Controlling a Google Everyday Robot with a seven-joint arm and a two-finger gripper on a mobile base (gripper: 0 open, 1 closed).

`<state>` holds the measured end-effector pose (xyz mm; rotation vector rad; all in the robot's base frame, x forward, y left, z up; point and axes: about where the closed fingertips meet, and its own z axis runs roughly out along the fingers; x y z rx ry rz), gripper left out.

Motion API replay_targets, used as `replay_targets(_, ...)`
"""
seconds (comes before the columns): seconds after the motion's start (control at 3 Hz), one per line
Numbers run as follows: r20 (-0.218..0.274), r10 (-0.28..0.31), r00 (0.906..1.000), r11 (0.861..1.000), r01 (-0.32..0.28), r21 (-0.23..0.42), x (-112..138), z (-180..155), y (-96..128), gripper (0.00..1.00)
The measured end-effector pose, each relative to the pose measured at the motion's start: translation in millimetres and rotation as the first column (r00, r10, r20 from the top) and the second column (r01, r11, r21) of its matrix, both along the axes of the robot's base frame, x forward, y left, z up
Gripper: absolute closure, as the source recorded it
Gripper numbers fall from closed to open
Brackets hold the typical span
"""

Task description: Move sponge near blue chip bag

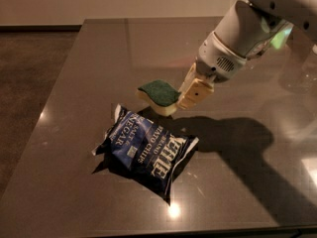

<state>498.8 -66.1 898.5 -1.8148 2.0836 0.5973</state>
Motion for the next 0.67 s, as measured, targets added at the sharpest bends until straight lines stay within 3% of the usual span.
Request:
replay_targets(0.33, -0.019, 0.011, 0.9998, 1.0, -0.012, -0.014, -19.1, -1.1, -1.6, 0.53)
replay_targets(0.67, -0.024, 0.005, 0.9997, 0.999, -0.006, -0.041, -35.2, -2.0, -10.0, 0.22)
